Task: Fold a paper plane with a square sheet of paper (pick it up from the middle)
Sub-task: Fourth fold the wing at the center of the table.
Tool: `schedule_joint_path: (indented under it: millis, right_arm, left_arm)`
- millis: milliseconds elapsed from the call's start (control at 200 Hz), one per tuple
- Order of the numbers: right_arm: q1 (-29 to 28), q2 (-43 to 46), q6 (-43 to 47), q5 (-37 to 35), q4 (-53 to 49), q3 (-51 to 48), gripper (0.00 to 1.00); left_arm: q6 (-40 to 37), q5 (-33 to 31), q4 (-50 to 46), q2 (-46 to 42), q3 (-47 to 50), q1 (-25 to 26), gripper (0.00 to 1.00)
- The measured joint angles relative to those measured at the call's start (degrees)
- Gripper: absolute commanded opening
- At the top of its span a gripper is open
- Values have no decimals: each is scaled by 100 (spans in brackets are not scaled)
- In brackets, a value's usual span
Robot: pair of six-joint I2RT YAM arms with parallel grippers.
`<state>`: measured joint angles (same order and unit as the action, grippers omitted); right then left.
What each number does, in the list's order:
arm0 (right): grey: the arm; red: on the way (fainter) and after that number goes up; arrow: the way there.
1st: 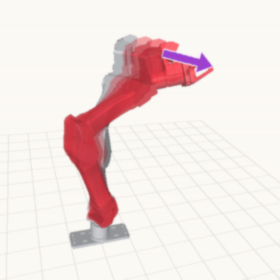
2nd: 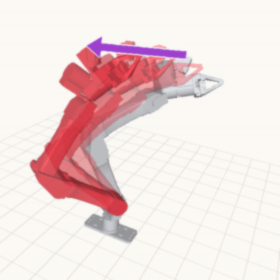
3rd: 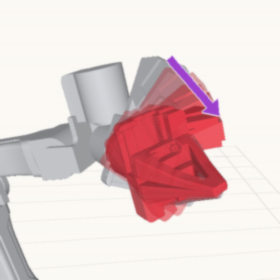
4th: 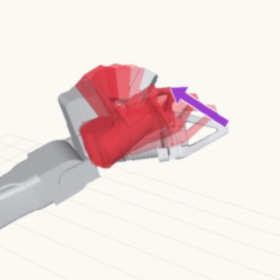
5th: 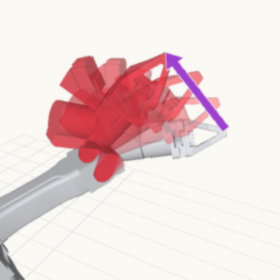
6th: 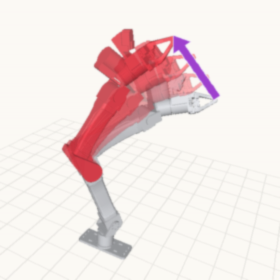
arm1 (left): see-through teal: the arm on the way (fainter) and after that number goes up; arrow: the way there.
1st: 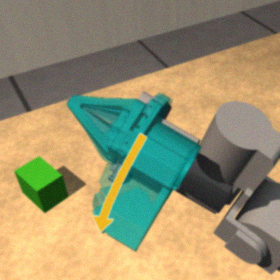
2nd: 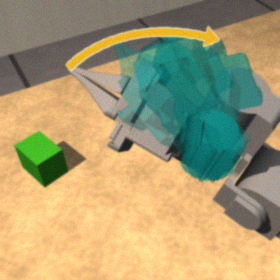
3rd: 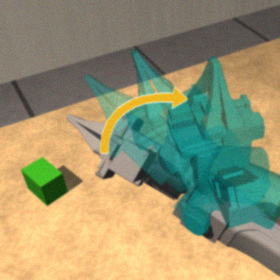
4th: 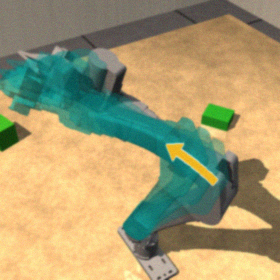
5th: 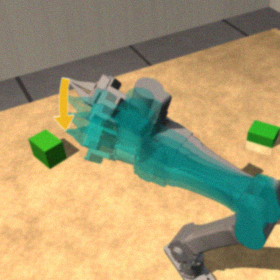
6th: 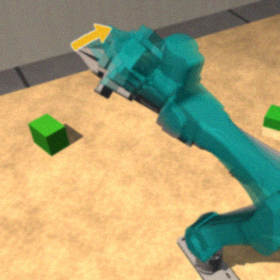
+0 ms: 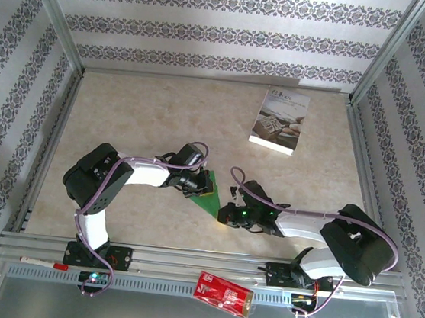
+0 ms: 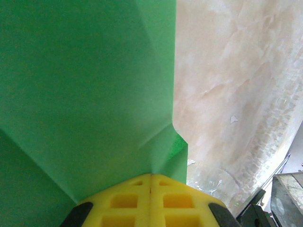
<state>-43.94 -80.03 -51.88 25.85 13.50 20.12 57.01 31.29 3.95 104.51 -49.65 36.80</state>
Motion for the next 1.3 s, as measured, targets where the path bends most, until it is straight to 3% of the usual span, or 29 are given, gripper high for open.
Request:
schedule_joint_path:
  millis: [270, 620, 974, 1299]
  right_arm:
    - [76, 352, -85, 136, -181, -236, 1]
    - [223, 1130, -52, 282, -1484, 48, 2]
    - [223, -7, 216, 385, -1434, 1005, 1]
    - [334, -577, 433, 382, -1388, 1084, 0]
  left_arm:
    - [-2, 9, -2, 4, -9, 0, 0]
    - [-42, 2, 0, 7, -13, 0, 0]
    - [-44, -7, 2, 17, -24, 0, 0]
    - [-46, -31, -2, 39, -63, 0, 0]
